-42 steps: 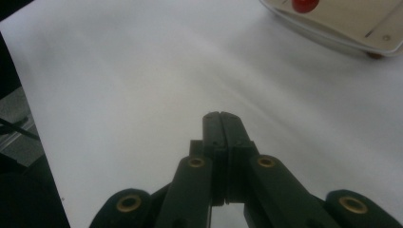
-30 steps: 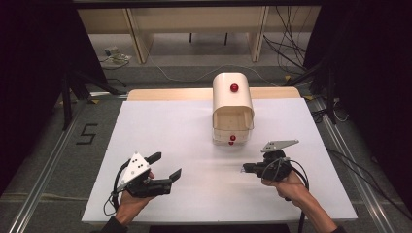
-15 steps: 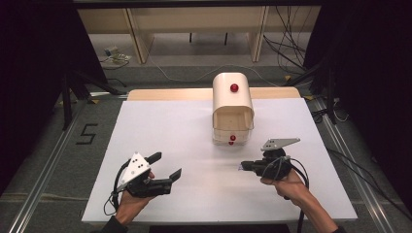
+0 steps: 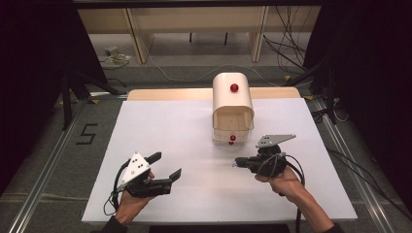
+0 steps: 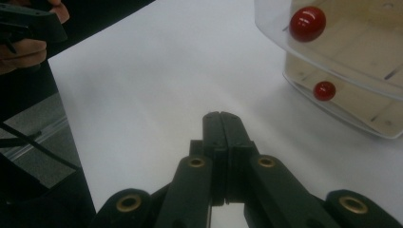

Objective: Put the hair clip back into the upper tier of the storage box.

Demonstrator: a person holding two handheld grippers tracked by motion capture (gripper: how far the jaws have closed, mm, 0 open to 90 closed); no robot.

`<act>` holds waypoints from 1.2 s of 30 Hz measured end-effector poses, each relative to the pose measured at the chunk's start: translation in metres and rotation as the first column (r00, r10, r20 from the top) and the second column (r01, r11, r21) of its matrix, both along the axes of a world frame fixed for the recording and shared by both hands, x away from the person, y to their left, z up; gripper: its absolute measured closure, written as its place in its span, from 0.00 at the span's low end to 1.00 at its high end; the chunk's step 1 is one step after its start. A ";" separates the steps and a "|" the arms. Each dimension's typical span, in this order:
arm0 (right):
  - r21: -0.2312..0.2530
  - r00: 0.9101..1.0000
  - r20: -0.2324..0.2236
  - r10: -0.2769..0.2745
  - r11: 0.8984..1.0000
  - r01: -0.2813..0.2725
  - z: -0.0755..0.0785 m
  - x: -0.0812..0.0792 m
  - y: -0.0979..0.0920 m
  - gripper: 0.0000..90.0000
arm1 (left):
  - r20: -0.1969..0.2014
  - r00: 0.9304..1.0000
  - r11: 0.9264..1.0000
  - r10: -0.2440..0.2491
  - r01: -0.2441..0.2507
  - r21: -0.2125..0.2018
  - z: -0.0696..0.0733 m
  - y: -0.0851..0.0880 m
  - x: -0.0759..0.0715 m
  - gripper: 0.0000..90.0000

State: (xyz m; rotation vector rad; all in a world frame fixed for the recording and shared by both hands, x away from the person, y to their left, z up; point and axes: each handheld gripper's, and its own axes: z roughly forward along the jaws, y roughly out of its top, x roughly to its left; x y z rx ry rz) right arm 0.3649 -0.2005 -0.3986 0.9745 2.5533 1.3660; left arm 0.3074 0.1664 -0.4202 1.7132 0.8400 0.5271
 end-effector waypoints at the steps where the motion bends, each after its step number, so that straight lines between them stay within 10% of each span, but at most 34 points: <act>1: 0.001 1.000 0.008 0.000 1.000 0.000 0.002 0.001 0.001 1.00 | 0.001 1.000 1.000 0.000 0.000 0.000 0.000 0.000 0.000 0.14; 36: 0.090 0.993 0.110 -0.047 0.995 0.037 0.045 0.012 -0.004 1.00 | 0.002 1.000 1.000 0.000 0.000 0.000 0.000 0.000 0.000 0.14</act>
